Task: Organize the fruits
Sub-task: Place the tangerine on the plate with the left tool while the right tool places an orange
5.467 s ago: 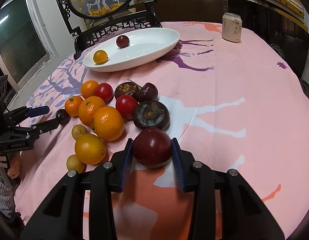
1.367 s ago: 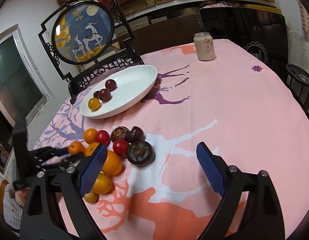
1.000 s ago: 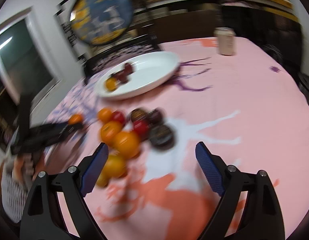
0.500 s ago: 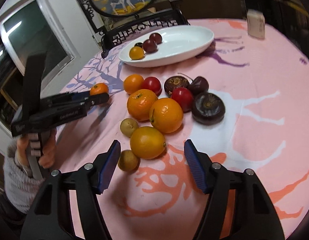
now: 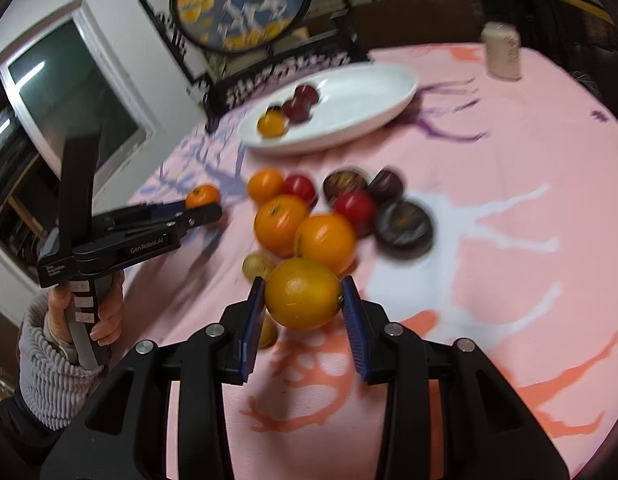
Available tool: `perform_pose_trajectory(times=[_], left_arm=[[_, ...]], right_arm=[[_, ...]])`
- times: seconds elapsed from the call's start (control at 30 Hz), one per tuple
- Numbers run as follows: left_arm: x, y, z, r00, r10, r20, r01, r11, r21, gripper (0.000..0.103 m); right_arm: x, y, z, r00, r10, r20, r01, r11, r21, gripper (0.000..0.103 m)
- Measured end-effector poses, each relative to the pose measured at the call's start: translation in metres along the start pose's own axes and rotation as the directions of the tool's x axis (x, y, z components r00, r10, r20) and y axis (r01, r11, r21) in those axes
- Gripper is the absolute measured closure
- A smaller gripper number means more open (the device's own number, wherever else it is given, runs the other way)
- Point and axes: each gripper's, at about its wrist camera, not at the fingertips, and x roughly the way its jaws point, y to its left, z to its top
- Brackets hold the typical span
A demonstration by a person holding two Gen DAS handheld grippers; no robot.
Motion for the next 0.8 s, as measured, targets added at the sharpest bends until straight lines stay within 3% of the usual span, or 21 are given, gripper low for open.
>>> perform_pose_trajectory(times=[0.23, 0.4, 0.43, 0.47, 0.53, 0.6, 0.8], left_arm=[[0.008, 0.003, 0.058, 0.999, -0.007, 0.043, 0.008, 0.999, -0.037, 0.065], [0.035, -0.015, 0.101, 0.998, -0.050, 0.037, 0.052, 0.997, -0.055, 0.064], [0.041, -0.020, 0.105, 0.998, -0.048, 0.034, 0.050, 0.998, -0.046, 0.064], [0.046, -0.025, 0.108, 0.999, -0.040, 0.035, 0.041, 0.998, -0.036, 0.057], [0.057, -0.032, 0.108, 0.999, 0.002, 0.047, -0.001, 1.000, -0.025, 0.035], [0.062, -0.032, 0.101, 0.999, 0.013, 0.050, -0.013, 1.000, -0.012, 0.033], [0.054, -0.027, 0.097, 0.998, -0.010, 0.070, 0.010, 1.000, 0.006, 0.033]], right_arm=[[-0.010, -0.020, 0.059, 0.995, -0.078, 0.067, 0.077, 0.997, 0.016, 0.065], [0.024, -0.023, 0.117, 0.990, -0.099, 0.098, 0.098, 0.995, 0.017, 0.065], [0.033, -0.022, 0.126, 0.989, -0.109, 0.103, 0.107, 0.994, 0.018, 0.065], [0.043, -0.023, 0.134, 0.988, -0.114, 0.104, 0.112, 0.993, 0.022, 0.065], [0.062, -0.026, 0.145, 0.989, -0.110, 0.094, 0.108, 0.994, 0.029, 0.061], [0.076, -0.031, 0.150, 0.991, -0.110, 0.078, 0.108, 0.994, 0.034, 0.049], [0.058, -0.037, 0.143, 0.983, -0.129, 0.129, 0.128, 0.992, 0.014, 0.044]])
